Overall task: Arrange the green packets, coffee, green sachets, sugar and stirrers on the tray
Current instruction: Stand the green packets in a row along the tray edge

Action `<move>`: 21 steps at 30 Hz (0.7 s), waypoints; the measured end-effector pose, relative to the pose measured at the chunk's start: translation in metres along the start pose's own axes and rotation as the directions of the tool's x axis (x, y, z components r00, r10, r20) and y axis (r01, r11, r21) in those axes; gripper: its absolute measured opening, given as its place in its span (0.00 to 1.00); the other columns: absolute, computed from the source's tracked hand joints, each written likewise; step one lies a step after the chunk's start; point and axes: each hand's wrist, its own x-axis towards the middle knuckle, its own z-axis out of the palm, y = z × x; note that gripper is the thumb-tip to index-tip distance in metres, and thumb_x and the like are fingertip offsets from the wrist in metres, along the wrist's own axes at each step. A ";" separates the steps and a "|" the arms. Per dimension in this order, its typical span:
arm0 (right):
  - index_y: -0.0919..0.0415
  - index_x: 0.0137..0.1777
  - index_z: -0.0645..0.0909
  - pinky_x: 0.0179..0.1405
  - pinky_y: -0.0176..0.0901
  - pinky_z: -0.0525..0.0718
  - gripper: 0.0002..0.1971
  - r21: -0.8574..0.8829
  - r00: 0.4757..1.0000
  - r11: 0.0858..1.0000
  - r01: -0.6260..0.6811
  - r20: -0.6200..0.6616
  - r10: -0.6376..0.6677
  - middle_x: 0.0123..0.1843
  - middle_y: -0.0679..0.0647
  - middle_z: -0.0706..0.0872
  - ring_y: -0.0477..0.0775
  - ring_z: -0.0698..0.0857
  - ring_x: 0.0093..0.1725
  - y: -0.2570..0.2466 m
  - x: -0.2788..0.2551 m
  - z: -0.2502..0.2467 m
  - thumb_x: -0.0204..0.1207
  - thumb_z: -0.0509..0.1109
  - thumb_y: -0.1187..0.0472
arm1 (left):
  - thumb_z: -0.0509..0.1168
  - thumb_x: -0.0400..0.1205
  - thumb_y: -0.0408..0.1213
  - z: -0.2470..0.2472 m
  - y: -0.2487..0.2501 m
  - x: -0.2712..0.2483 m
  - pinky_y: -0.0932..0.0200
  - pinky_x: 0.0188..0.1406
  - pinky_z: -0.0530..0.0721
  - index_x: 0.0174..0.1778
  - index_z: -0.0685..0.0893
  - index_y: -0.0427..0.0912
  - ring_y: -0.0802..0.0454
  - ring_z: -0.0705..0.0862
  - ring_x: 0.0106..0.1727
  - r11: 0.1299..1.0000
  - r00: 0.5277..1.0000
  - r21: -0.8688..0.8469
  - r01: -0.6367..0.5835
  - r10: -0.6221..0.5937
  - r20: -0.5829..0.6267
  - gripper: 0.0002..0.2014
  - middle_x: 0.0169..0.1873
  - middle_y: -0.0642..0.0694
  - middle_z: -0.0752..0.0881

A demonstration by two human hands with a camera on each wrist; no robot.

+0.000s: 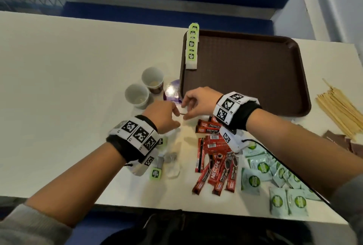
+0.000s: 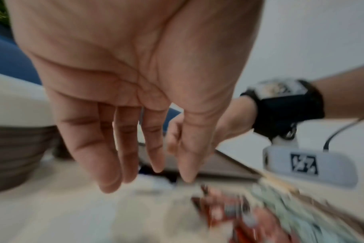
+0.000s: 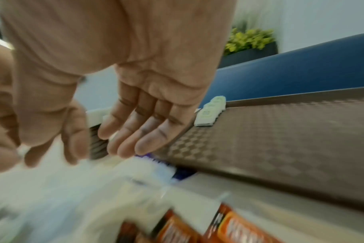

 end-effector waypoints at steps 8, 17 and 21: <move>0.54 0.66 0.73 0.50 0.42 0.76 0.34 -0.269 0.970 0.950 0.160 0.223 -0.100 0.58 0.51 0.76 0.51 0.78 0.53 -0.030 -0.023 0.083 0.62 0.81 0.47 | 0.74 0.74 0.45 0.043 -0.053 -0.032 0.48 0.65 0.76 0.75 0.68 0.59 0.41 0.70 0.69 0.982 0.987 0.188 0.001 -0.031 0.157 0.34 0.71 0.45 0.67; 0.58 0.62 0.73 0.42 0.48 0.81 0.25 -0.397 0.989 0.913 0.090 0.145 -0.034 0.59 0.55 0.70 0.58 0.78 0.51 -0.031 -0.026 0.126 0.67 0.77 0.54 | 0.72 0.75 0.39 0.062 -0.062 -0.031 0.51 0.61 0.77 0.66 0.76 0.51 0.39 0.75 0.60 0.993 0.998 0.120 0.000 -0.008 0.063 0.23 0.62 0.42 0.69; 0.61 0.54 0.79 0.44 0.47 0.78 0.13 -0.378 0.988 0.923 0.068 0.151 -0.011 0.54 0.57 0.77 0.59 0.80 0.48 -0.028 -0.023 0.125 0.72 0.72 0.56 | 0.66 0.80 0.38 0.058 -0.067 -0.026 0.54 0.54 0.74 0.63 0.76 0.42 0.39 0.78 0.58 0.996 0.998 0.088 0.017 -0.022 0.051 0.16 0.60 0.39 0.79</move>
